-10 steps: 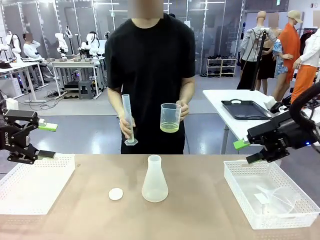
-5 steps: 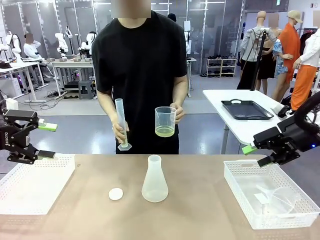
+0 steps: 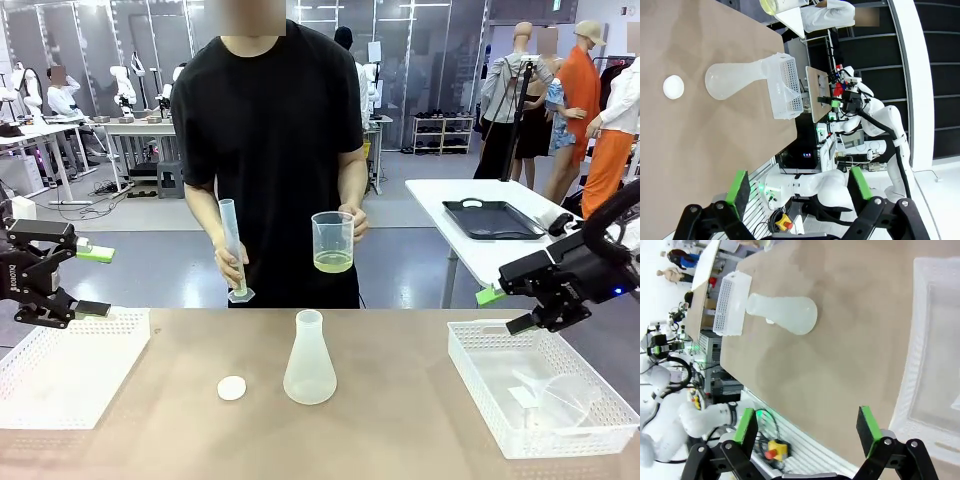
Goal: Prepare the solutions needed for the experiment.
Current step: Pick up the Plastic Funnel and insert it into the Big flask.
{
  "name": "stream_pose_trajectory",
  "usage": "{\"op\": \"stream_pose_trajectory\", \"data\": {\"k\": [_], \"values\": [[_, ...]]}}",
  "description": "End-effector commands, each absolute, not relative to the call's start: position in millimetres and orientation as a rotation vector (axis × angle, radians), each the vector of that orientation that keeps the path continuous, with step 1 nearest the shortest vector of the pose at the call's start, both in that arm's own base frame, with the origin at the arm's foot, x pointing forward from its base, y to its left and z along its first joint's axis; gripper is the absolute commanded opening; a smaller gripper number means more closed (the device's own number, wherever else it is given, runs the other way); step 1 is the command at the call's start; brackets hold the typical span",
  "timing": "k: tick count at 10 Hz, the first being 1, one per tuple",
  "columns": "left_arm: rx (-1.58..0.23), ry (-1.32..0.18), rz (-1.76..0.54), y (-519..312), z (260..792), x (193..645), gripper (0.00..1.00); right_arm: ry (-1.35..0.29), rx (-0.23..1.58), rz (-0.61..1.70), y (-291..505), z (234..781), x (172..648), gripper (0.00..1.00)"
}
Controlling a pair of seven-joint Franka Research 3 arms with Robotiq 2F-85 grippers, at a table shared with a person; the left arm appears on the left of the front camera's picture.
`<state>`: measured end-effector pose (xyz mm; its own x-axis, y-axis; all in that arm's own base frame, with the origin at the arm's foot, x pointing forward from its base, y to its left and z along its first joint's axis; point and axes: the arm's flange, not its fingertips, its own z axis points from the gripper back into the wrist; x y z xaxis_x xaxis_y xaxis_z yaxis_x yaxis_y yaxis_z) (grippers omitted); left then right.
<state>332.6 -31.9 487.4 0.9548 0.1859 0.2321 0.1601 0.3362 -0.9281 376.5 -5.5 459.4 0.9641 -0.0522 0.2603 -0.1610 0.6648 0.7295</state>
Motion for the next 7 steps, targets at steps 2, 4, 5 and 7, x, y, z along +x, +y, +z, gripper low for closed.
{"op": "stream_pose_trajectory", "data": {"k": [2, 4, 5, 7], "values": [[-1.254, -0.323, 0.014, -34, 488, 334, 1.0, -0.237, 0.929, -0.34, 0, 438, 358, 1.0], [-1.254, -0.323, 0.014, -34, 488, 334, 1.0, -0.233, 0.896, -0.5, -2, 423, 353, 1.0], [-1.254, -0.323, 0.014, -34, 488, 334, 1.0, -0.266, 0.821, -0.422, 1, 424, 353, 1.0], [-1.254, -0.323, 0.014, -34, 488, 334, 1.0, -0.222, 0.904, -0.418, -20, 435, 378, 1.0]]}}
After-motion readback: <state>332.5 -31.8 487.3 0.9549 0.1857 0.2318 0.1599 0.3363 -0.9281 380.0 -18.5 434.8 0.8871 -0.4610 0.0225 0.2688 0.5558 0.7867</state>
